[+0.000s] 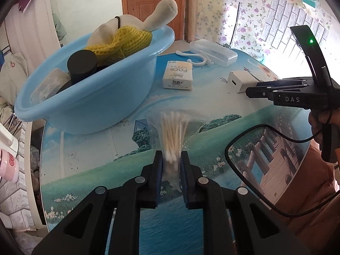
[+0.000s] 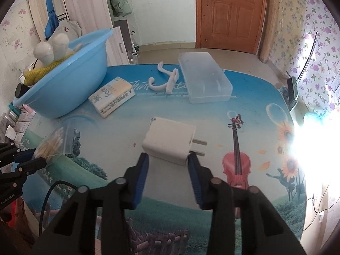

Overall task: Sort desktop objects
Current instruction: 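Lift the swab bag with the left gripper while the right gripper grasps the white charger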

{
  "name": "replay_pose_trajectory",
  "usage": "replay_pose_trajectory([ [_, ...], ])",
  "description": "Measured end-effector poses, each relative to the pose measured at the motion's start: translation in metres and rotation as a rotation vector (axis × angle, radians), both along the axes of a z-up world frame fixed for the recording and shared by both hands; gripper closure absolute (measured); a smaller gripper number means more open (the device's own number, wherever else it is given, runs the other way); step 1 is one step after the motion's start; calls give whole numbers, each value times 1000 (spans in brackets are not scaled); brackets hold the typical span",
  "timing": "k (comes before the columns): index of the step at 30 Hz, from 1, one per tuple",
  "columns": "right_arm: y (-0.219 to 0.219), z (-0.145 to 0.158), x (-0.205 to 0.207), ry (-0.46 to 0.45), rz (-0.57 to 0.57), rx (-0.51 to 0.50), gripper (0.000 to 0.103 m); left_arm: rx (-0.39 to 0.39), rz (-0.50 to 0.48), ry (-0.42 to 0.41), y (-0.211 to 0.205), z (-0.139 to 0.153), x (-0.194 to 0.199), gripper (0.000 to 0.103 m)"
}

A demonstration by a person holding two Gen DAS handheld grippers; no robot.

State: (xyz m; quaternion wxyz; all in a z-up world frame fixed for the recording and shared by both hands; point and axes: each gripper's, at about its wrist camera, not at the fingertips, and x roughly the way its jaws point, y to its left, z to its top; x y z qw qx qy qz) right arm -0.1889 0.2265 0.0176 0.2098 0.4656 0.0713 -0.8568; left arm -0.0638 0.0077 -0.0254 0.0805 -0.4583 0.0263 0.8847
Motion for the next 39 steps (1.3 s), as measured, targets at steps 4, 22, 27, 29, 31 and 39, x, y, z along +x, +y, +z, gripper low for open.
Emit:
replay_pose_trajectory([
  [4,4,-1,5,-8,16,-13,76,1,8,5,2,0,-4,76],
  [22,10,15,-1,20,-39,-73,29,-97,69,69,1,6,-19,23],
  [27,-2,11,-12,-7,-46,-72,29,-103,56,30,1,-4,-27,23],
  [29,-8,8,-15,-22,-44,-54,29,-103,49,17,3,-9,-30,23],
  [31,-13,5,-17,-22,-45,-25,28,-99,38,5,5,-12,-32,23],
  [39,-17,-4,-27,-50,-56,10,28,-7,23,3,2,-12,-32,70],
])
